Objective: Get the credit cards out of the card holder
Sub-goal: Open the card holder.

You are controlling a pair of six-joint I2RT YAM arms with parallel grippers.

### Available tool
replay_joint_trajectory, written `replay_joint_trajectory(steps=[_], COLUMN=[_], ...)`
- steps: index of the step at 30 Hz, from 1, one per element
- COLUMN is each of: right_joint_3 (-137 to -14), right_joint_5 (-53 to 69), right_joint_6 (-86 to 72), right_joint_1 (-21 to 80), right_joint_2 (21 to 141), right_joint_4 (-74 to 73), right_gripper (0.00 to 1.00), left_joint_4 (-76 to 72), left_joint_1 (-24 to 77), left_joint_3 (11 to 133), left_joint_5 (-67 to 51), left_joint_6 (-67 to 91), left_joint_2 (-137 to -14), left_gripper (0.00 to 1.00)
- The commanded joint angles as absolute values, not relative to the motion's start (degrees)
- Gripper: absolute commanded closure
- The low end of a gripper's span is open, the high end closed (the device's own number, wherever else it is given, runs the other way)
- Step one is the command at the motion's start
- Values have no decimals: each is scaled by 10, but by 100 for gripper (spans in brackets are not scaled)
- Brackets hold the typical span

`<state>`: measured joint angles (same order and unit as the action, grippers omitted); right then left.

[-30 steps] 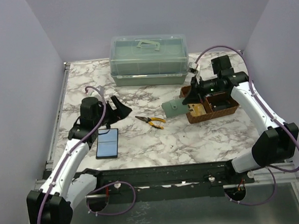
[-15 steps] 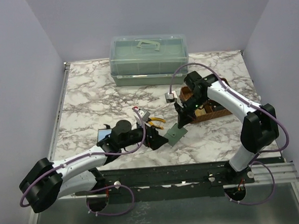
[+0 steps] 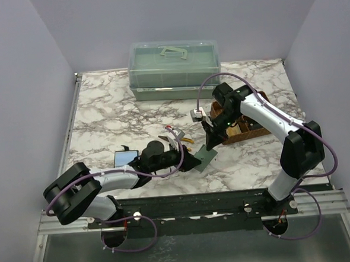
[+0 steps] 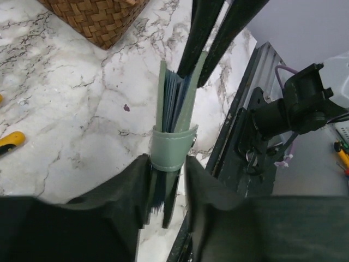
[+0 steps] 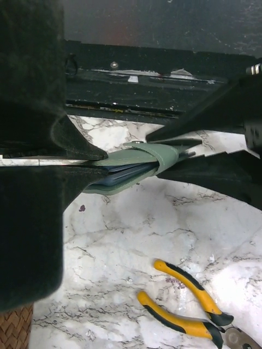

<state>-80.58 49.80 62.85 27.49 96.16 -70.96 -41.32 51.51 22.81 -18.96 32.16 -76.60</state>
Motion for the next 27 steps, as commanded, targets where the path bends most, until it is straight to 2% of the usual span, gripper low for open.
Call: replay_joint_trajectory(steps=[1,3,4,5,7,9,12,14,19,23,27], right_joint_3=[-821,-823,-824,-825,-829,-831,-800,-751,-620,-590,-551], right_joint_5=[534,537,536,532,532,571,645,687,761,804,811], right_joint_6=[635,618,599,575,521,482,409,336,88,-18,-49], right_joint_1=[279,279,278,278,272,248,189,141,78,51,43], right_joint_2=[959,955,950,944,925,890,824,781,692,688,687], right_joint_4=[-730,-724,-714,-701,-680,-667,-622,-551,-309,-217,-175], right_gripper=[100,100,97,89,63,42,23,14,1,1,1], left_joint_4=[-451,-451,-451,-451,-451,-451,-461,-474,-511,-555,-592], left_joint_1=[518,518,518,518,518,519,537,554,571,574,579], left_joint_3=[246,244,241,237,227,214,205,212,272,307,330], left_joint_5=[-210,-215,-215,-210,-197,-179,-124,-84,-25,-11,-9], left_joint_6=[358,367,371,375,385,400,417,412,396,404,417], left_joint_2=[-796,-796,-791,-781,-753,-716,-664,-648,-667,-716,-754], left_gripper=[78,98,100,100,100,100,100,100,100,100,100])
